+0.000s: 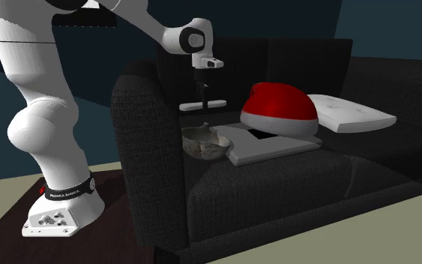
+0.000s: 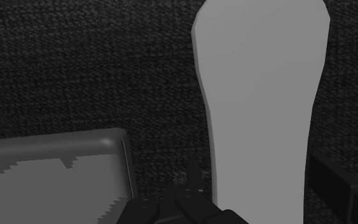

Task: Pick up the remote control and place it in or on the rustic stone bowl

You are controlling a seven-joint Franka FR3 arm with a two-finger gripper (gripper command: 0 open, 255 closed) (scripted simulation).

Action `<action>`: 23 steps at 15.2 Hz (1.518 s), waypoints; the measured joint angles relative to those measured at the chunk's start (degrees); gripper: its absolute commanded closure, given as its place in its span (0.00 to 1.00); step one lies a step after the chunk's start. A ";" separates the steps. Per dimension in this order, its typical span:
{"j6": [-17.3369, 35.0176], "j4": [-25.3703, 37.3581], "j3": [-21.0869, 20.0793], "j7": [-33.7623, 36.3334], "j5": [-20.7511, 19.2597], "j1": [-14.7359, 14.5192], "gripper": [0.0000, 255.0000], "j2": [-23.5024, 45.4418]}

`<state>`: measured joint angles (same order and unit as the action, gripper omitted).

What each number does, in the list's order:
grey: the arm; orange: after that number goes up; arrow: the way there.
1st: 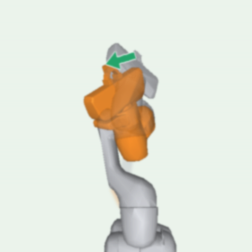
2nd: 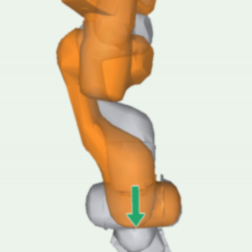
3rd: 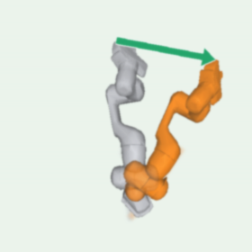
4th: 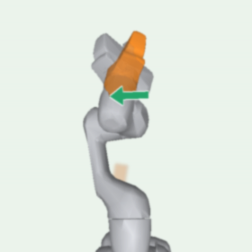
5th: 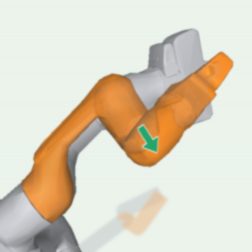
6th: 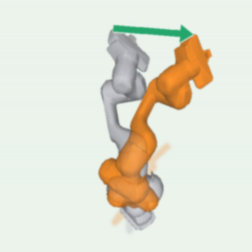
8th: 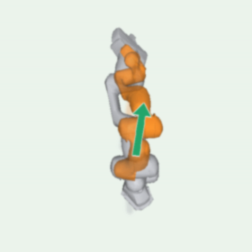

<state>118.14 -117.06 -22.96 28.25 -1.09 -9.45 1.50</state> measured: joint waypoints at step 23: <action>-11.24 -2.25 5.54 -10.99 4.54 3.61 1.00 -14.17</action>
<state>106.91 -119.31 -17.43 17.26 3.45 -5.83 -12.67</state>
